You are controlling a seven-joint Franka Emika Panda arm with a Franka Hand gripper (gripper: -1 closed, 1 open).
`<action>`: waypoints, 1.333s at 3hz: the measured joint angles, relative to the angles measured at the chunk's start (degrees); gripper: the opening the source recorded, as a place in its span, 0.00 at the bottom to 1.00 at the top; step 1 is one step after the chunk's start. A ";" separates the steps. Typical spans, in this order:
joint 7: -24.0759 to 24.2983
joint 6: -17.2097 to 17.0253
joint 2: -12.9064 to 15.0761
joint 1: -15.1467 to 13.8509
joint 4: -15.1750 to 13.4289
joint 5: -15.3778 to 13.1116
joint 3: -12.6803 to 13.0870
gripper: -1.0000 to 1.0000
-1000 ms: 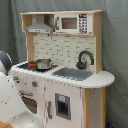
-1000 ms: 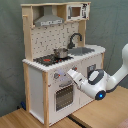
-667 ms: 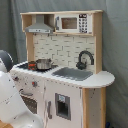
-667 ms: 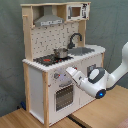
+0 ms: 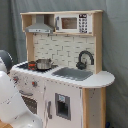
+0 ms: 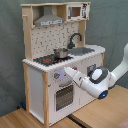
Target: Play with the kitchen
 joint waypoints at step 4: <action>-21.83 5.54 -0.09 -4.16 1.27 -9.99 -0.30 1.00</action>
